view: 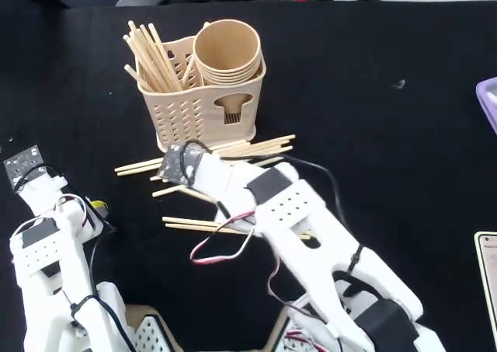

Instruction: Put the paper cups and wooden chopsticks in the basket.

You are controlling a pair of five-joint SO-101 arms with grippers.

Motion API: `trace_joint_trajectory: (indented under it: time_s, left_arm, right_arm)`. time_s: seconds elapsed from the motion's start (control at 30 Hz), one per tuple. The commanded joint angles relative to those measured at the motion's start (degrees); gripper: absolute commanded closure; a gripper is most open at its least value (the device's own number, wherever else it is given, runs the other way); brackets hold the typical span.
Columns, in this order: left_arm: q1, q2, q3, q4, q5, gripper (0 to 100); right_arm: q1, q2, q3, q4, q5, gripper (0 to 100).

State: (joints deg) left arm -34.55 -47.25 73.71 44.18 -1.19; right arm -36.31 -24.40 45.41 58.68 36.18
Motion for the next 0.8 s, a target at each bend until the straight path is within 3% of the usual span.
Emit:
trace_joint_trajectory:
  time_s: [0.0,0.13,0.3,0.77]
  left_arm:
    - [0.3,-0.5,-0.4,-0.8,-0.4,73]
    - [0.3,-0.5,-0.4,-0.8,-0.4,73]
    - [0.3,-0.5,-0.4,-0.8,-0.4,73]
    - [0.7,-0.5,-0.4,-0.8,-0.4,73]
  right_arm:
    - [-3.5,1.7,1.0,-6.3,-1.8,98.7]
    - [-4.2,6.9,1.4,-9.6,-4.6,96.4]
    - [-4.2,10.8,1.7,-9.6,-5.0,78.5]
    - [-4.3,11.2,7.5,-9.9,-4.8,82.8]
